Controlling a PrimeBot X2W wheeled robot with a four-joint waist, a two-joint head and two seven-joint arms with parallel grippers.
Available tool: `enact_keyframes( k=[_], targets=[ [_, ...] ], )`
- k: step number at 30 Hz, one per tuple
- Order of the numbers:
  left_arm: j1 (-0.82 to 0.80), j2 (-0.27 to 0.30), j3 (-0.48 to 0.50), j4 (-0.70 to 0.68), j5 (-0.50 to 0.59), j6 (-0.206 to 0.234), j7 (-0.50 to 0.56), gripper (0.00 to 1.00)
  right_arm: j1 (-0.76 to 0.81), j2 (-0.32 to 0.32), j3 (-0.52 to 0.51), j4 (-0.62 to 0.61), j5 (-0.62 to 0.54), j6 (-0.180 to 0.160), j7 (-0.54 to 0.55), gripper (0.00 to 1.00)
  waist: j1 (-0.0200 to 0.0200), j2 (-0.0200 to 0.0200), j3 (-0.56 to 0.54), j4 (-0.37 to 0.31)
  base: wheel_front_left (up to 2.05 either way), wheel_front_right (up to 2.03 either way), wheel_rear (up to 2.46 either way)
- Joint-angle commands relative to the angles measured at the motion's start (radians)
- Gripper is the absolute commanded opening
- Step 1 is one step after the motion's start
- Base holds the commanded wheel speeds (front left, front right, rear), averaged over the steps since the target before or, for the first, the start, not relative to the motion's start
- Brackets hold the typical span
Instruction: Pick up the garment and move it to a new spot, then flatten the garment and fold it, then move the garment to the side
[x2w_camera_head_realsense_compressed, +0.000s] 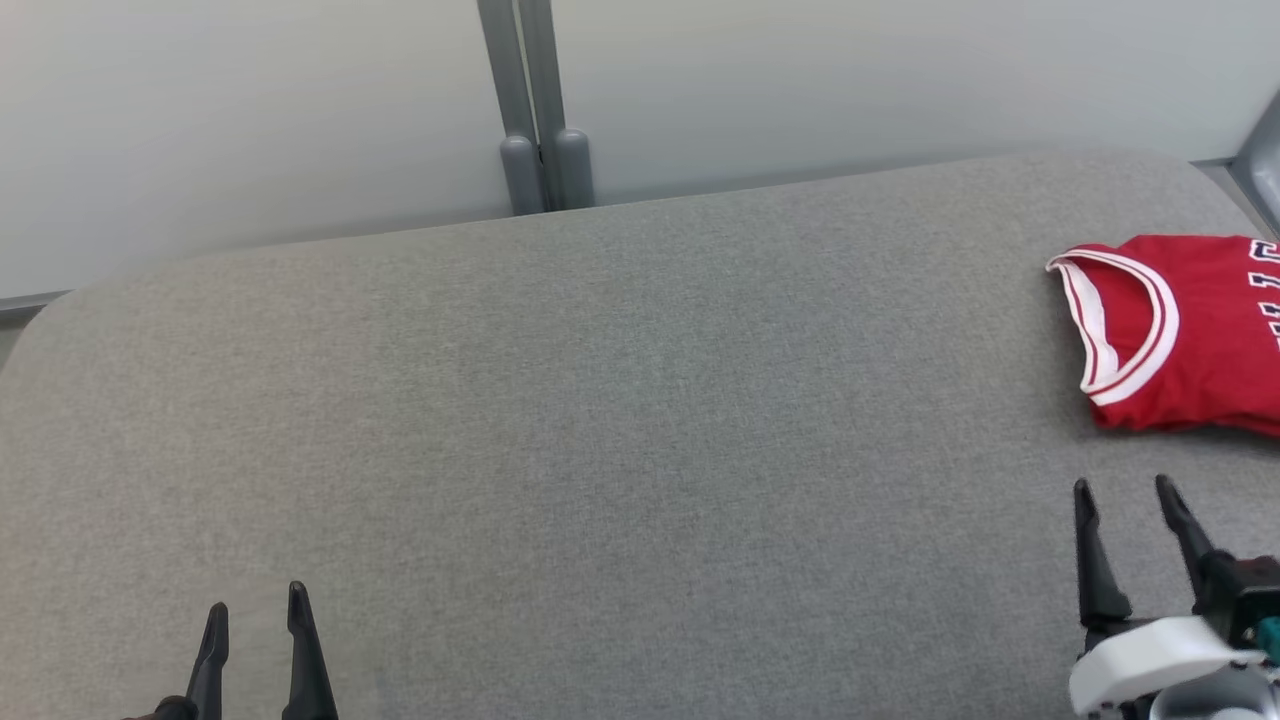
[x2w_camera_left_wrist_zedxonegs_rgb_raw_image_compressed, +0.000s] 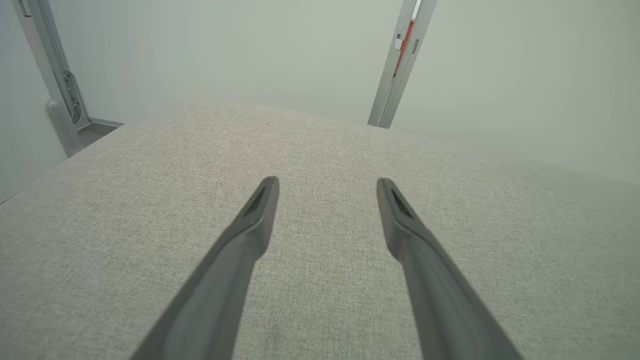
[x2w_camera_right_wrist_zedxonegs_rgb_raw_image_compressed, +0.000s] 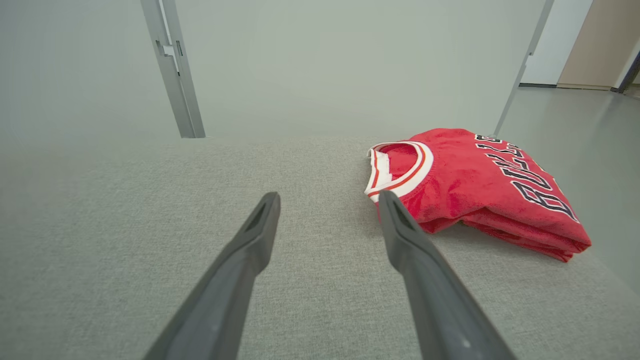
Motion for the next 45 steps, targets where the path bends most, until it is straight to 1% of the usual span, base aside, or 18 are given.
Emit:
enact_keyframes(
  k=[1, 2, 5, 10, 12, 18, 20, 21, 25, 34, 45],
  targets=[
    [-0.011, 0.003, 0.006, 0.005, 0.0, -0.011, 0.0, 1.0, 0.036, 0.007, 0.013, -0.014, -0.027, 0.0, -0.002, 1.0, 0.0, 0.0, -0.039, 0.046, 0.0, 0.0, 0.0],
    [-0.014, 0.003, 0.013, 0.01, -0.005, -0.015, 0.0, 1.0, 0.051, 0.022, 0.025, -0.022, -0.034, 0.0, -0.002, 1.0, 0.0, 0.0, -0.041, 0.048, 0.0, 0.0, 0.0],
    [-0.022, 0.003, 0.021, 0.023, -0.019, -0.018, 0.0, 1.0, 0.07, 0.033, 0.052, -0.032, -0.054, 0.0, -0.002, 1.0, 0.0, 0.0, -0.045, 0.048, 0.0, 0.0, 0.0],
    [-0.03, 0.003, 0.025, 0.05, -0.022, -0.031, 0.0, 1.0, 0.055, 0.057, 0.087, -0.019, -0.056, 0.0, -0.002, 1.0, 0.0, 0.0, -0.052, 0.051, 0.0, 0.0, 0.0],
    [-0.035, 0.003, 0.013, 0.059, -0.026, -0.044, 0.0, 1.0, 0.047, 0.066, 0.088, -0.016, -0.053, 0.0, -0.002, 1.0, 0.0, 0.0, -0.054, 0.056, 0.0, 0.0, 0.0],
    [-0.048, 0.004, -0.012, 0.084, -0.025, -0.067, 0.0, 1.0, 0.047, 0.074, 0.067, -0.018, -0.056, 0.0, -0.002, 1.0, 0.0, 0.0, -0.063, 0.065, 0.0, 0.0, 0.0],
    [-0.04, 0.004, -0.025, 0.099, -0.039, -0.074, 0.0, 1.0, 0.05, 0.075, 0.064, -0.016, -0.057, 0.0, -0.002, 1.0, 0.0, 0.0, -0.067, 0.065, 0.0, 0.0, 0.0],
    [-0.034, 0.0, -0.028, 0.101, -0.04, -0.072, 0.0, 0.0, 0.053, 0.076, 0.066, -0.016, -0.054, 0.0, 0.0, 0.0, 0.0, 0.0, -0.066, 0.065, 0.0, 0.0, 0.0],
    [-0.023, -0.006, -0.031, 0.141, -0.053, -0.075, 0.005, 0.0, 0.063, 0.086, 0.065, 0.022, -0.037, 0.0, 0.008, 0.0, 0.0, 0.0, -0.067, 0.065, 0.0, 0.0, 0.0],
    [-0.06, -0.005, -0.018, 0.142, -0.205, -0.078, 0.052, 0.0, 0.035, 0.089, 0.055, 0.026, 0.151, 0.0, 0.056, 0.0, 0.0, 0.0, -0.064, 0.065, 0.0, 0.0, 0.0],
    [-0.097, -0.004, -0.006, 0.14, -0.366, -0.082, 0.099, 0.0, 0.009, 0.091, 0.051, 0.026, 0.352, 0.0, 0.101, 0.0, 0.0, 0.0, -0.059, 0.065, 0.0, 0.0, 0.0]
  ],
)
